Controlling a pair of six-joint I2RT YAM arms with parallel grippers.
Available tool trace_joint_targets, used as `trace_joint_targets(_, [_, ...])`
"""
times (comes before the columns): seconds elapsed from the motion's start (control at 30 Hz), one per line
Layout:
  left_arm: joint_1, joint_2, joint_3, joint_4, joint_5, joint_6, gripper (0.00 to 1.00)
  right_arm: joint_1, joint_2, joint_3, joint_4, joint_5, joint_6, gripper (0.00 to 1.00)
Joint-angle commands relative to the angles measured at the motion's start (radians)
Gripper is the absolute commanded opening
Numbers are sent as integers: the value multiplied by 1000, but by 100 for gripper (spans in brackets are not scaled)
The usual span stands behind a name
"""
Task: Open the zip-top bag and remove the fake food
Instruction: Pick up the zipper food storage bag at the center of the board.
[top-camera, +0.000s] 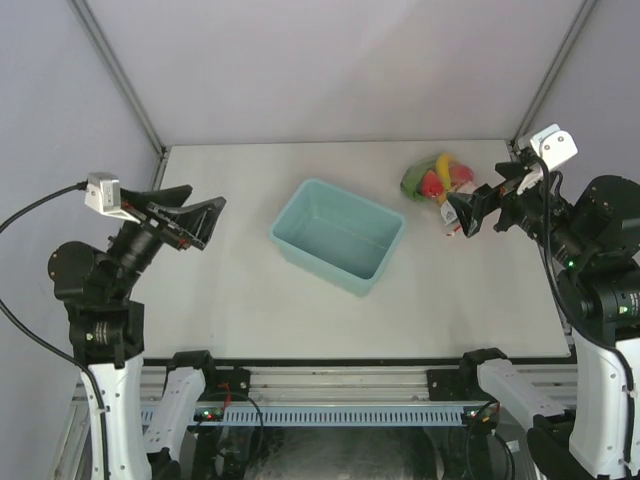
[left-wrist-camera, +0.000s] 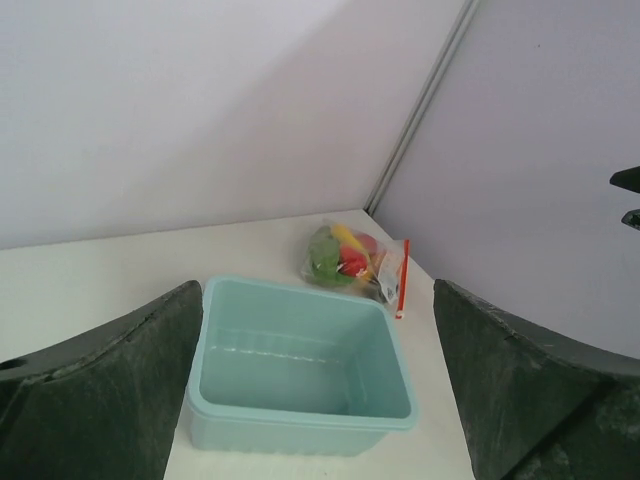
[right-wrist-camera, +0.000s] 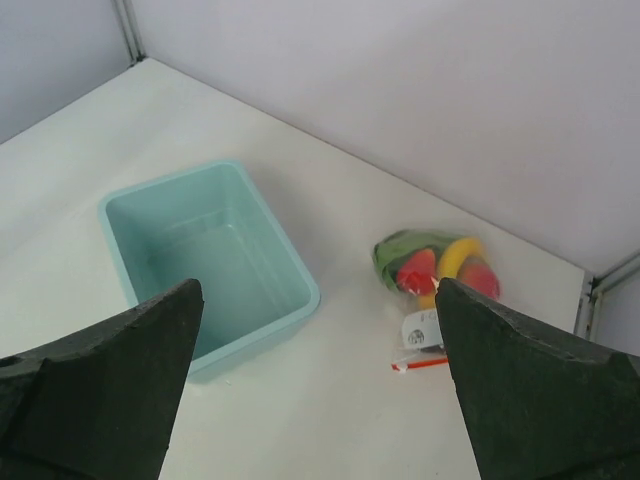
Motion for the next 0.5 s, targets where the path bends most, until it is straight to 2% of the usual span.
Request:
trace_joint_targets(0.0, [-7, -50, -62, -40, -31, -7, 100, -10, -48, -52, 10, 60, 57, 100])
trace_joint_targets(0.1, [-22, -86, -112, -66, -50, -8, 100, -22, -84, -106, 20, 78, 80, 100])
trace_joint_targets(0.2, [-98, -111, -157, -106, -141, 3, 100, -41, -115, -173, 30, -2, 35, 100])
trace_joint_targets(0.37, [-407, -106, -221, -158, -422, 15, 100, -71, -130, -275, 30, -118, -36, 100])
trace_joint_targets(0.47, [-565, -102, -286, -130, -506, -7, 100, -84, -111, -340, 53, -129, -57, 100])
